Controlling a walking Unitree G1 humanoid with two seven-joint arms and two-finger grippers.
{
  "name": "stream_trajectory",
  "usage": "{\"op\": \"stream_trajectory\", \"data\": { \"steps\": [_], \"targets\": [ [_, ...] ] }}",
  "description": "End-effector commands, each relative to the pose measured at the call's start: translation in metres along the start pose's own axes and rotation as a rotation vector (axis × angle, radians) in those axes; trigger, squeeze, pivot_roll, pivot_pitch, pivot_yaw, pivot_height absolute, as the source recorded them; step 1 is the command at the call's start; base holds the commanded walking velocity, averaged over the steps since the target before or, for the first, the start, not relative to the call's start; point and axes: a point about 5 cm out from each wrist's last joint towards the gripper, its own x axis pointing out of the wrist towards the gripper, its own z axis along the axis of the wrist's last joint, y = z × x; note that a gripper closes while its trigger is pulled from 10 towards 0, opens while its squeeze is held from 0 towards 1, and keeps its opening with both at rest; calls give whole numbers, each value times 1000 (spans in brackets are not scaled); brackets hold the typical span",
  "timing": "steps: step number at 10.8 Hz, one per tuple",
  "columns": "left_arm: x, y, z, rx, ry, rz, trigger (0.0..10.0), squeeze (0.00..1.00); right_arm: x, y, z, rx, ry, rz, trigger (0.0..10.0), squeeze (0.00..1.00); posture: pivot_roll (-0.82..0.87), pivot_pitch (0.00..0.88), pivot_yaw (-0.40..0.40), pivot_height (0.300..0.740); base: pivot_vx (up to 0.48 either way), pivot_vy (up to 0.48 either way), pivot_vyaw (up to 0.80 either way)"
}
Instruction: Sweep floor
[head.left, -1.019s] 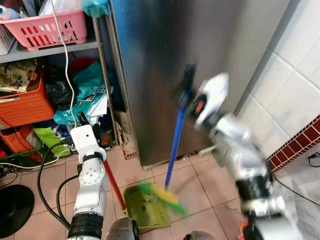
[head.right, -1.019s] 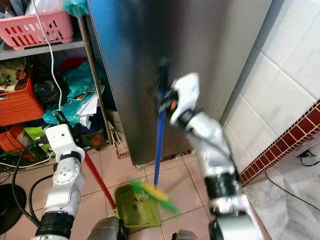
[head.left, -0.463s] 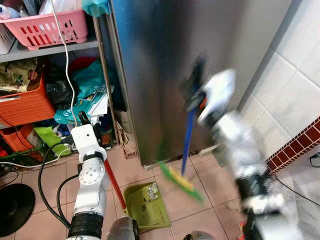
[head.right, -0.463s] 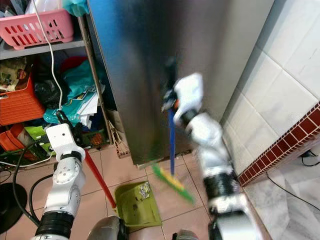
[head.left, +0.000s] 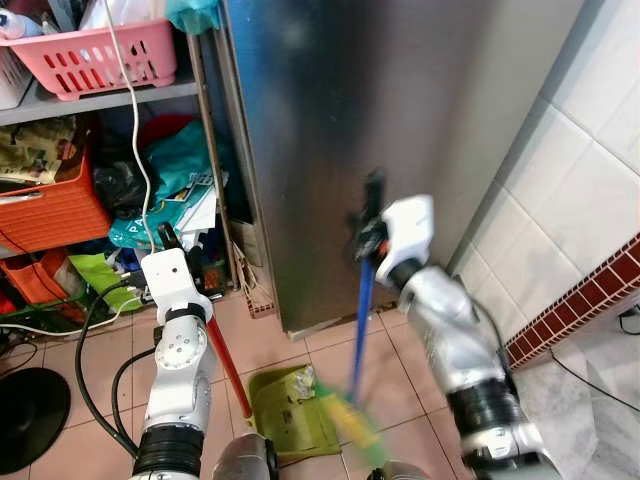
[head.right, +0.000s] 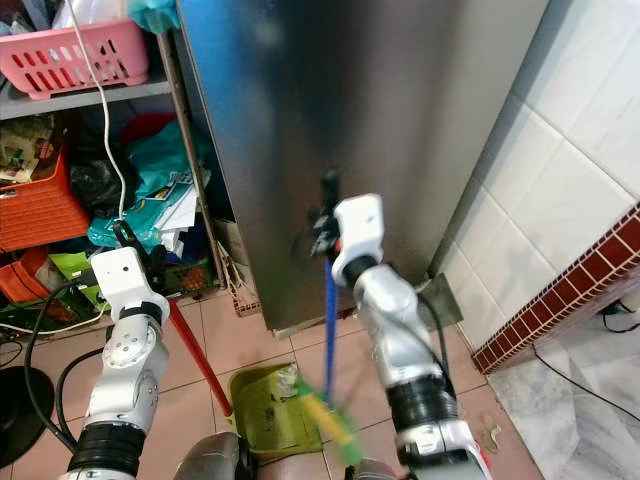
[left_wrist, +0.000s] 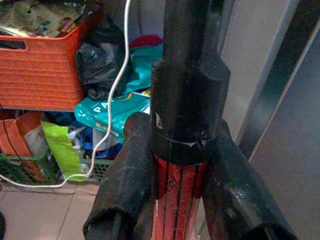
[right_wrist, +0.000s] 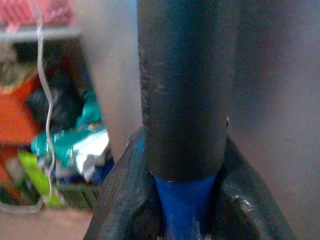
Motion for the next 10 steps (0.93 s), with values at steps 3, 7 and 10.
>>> {"op": "stream_trajectory", "data": {
  "steps": [3,7,10],
  "targets": [
    [2,-13,5,-47,-1,-66,10000,0,8,-6,33,167,-104,1,10000,0,-63,41,32,740,0,0,0],
    [0,-15,3,-27,7,-107,10000,0,4,-16,54,137,-157,121,10000,0,-70,40,37,740,0,0,0],
    [0,-17,0,-18,24,-105,10000,0,2,-10,76,265,-189,343,10000,0,-67,36,36,740,0,0,0]
  ]
}}
